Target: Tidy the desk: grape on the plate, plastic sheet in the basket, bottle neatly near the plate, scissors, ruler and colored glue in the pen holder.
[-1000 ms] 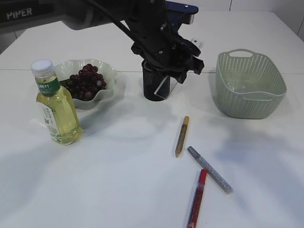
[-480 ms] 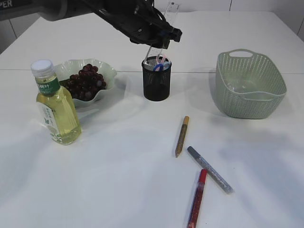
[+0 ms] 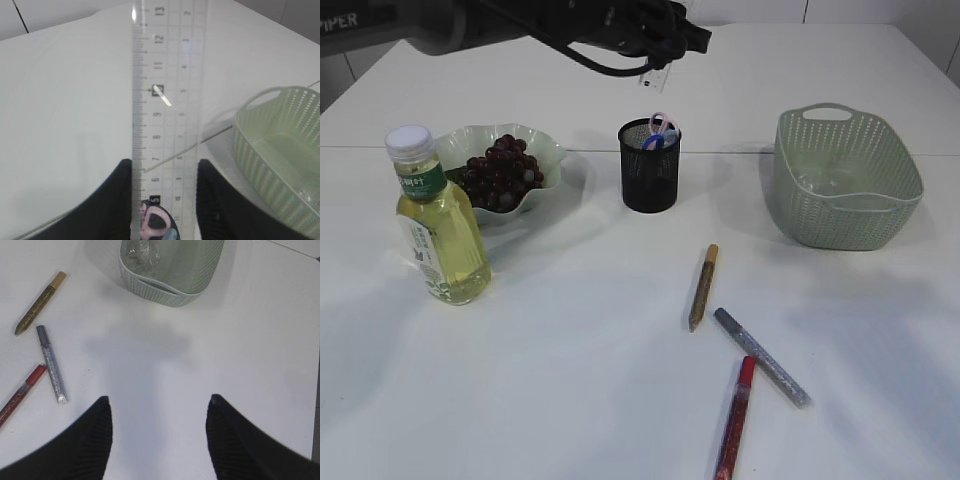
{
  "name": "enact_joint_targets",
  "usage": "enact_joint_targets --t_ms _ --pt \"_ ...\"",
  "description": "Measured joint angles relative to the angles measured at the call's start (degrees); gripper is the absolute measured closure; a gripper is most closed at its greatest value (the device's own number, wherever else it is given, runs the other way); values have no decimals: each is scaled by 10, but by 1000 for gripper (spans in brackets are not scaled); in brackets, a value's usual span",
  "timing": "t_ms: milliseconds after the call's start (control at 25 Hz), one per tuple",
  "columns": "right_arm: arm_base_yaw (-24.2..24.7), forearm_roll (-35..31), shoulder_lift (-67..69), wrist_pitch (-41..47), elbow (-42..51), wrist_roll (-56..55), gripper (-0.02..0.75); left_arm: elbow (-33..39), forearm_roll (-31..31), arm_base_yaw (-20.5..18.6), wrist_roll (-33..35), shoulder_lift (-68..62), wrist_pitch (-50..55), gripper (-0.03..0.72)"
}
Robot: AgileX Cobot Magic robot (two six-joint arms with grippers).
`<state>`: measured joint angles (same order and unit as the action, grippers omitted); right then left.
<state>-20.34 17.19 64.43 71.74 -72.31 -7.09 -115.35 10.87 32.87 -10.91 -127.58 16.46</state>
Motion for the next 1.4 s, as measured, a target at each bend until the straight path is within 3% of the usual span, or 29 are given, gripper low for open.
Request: enact_joint_targets --t_ms 1400 --pt "0 14 0 1 0 0 268 0 -30 -36 -1 -115 -190 408"
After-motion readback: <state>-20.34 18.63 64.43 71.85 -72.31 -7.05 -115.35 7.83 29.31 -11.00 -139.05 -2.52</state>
